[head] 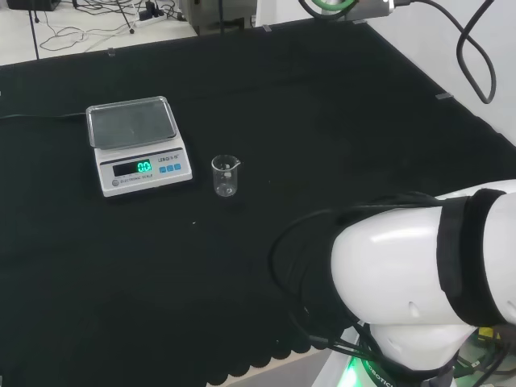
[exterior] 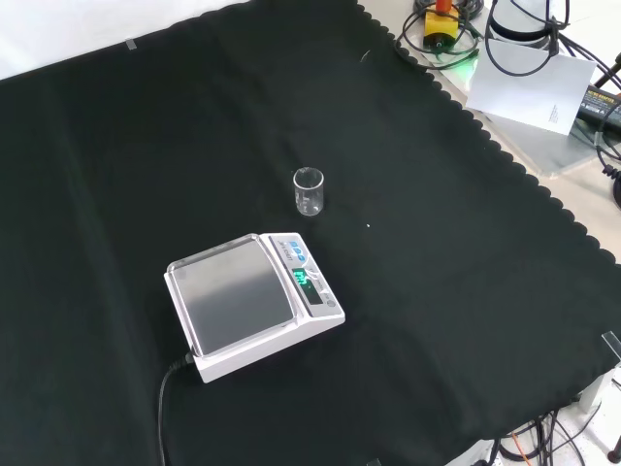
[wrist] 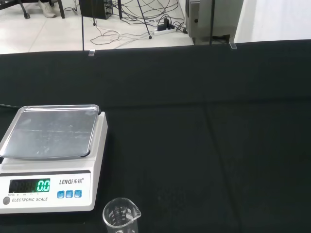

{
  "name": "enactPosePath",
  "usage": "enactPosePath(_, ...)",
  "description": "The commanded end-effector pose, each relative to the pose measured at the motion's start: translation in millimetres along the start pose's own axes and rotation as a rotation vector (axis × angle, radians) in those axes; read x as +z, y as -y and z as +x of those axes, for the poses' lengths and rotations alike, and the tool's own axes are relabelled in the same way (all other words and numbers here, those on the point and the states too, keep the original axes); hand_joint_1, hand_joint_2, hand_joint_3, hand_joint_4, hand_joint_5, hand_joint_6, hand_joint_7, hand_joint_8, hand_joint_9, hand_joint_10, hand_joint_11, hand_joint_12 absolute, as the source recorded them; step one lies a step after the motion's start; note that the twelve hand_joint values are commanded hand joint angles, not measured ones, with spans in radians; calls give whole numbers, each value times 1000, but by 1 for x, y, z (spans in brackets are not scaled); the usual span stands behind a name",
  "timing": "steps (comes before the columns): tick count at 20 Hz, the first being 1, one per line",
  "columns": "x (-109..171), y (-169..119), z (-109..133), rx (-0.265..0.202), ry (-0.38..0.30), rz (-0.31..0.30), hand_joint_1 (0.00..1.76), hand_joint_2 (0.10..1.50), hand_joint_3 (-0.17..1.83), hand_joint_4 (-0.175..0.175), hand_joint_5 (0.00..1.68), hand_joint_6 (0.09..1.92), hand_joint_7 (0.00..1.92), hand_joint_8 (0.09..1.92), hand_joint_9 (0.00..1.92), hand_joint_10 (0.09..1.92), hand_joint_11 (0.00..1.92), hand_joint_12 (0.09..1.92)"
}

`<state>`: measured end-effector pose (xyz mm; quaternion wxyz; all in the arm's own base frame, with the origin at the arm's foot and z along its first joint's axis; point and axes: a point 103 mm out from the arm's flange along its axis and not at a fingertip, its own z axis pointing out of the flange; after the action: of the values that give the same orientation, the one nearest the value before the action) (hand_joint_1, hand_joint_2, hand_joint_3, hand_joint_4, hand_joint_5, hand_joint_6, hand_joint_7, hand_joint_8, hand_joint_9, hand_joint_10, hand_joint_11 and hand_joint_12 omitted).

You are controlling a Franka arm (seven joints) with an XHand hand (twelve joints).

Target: Pick up the beaker.

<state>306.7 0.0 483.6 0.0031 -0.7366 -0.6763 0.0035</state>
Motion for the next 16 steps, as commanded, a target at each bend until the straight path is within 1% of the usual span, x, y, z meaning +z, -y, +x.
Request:
enactPosePath(1,3,-4,1,-5,5,-5,617,710,529,-4,151,284,192,746,376,831,24,1409)
enactPosePath(3,9,-13,2,-16,0,6,611,733,490,-4,170,226,179,762,367,850,5,1448)
enactPosePath(5,15,-22,4,-26,-8,19,609,741,478,-4,177,207,176,767,365,855,0,1459)
enactPosePath(11,36,-46,19,-54,-12,56,610,745,471,-7,187,197,178,771,364,857,0,1463)
enactPosePath(16,52,-59,32,-78,-8,79,611,747,468,-8,191,191,179,772,364,857,0,1463)
